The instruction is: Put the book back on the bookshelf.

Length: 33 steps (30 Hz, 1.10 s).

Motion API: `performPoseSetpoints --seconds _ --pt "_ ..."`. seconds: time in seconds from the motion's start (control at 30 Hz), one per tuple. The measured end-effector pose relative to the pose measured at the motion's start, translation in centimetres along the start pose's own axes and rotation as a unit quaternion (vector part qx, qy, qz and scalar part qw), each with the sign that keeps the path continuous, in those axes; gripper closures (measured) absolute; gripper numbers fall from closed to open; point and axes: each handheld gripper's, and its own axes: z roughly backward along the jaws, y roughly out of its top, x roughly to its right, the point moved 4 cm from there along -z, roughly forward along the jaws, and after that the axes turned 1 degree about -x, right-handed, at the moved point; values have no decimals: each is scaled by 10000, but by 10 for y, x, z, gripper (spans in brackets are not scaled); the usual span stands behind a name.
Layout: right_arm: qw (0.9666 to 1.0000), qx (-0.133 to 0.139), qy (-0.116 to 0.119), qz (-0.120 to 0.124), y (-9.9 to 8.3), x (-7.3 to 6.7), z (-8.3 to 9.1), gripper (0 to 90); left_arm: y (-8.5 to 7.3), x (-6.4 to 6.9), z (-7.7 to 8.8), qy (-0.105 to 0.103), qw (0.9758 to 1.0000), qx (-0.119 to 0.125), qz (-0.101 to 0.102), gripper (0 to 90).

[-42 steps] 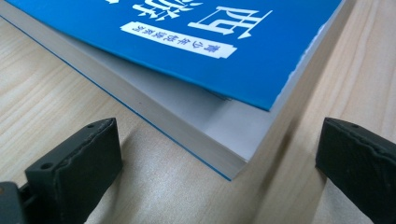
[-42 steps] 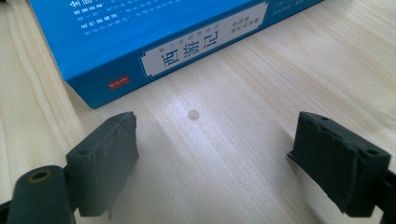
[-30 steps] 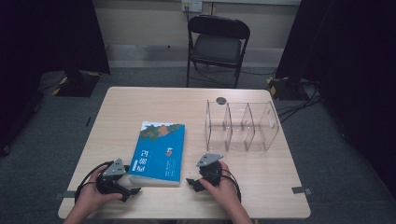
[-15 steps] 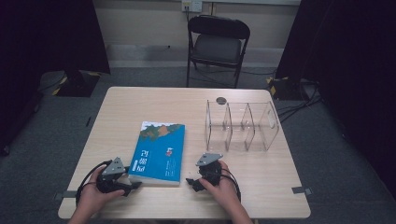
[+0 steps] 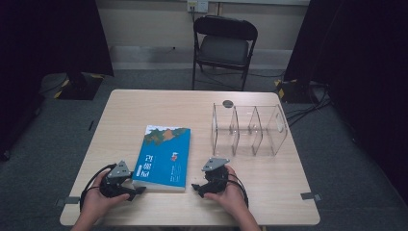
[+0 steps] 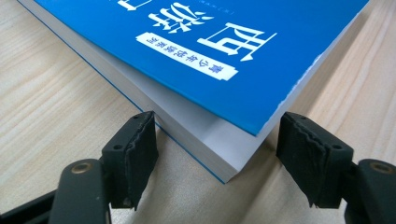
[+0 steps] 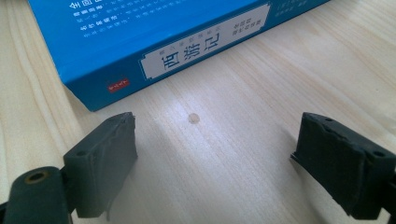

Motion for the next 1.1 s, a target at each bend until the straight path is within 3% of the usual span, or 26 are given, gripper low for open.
performPoseSetpoints --seconds 0.23,0.27,0.33,0.6,0.67,0.87,1.07,1.1 --pt "10000 0 0 -2 0 0 0 116 1 0 1 -30 9999 -17 106 301" --pt "10000 -2 2 -3 0 0 0 115 2 0 1 -52 9998 76 187 301" --pt "10000 23 16 29 1 0 -1 116 3 0 2 -28 9999 -51 118 303" --pt "10000 27 29 57 1 1 -1 115 5 0 5 -36 9999 54 101 312" --pt "10000 13 20 49 1 1 -1 115 5 1 5 -87 9996 150 206 317" --pt "10000 20 41 71 3 1 -3 115 5 1 7 -117 9994 224 251 330" --pt "10000 -9 59 49 3 1 -4 115 1 2 6 58 9999 -91 67 345" --pt "10000 -6 64 59 4 1 -4 115 -1 2 5 23 9998 -89 150 362"
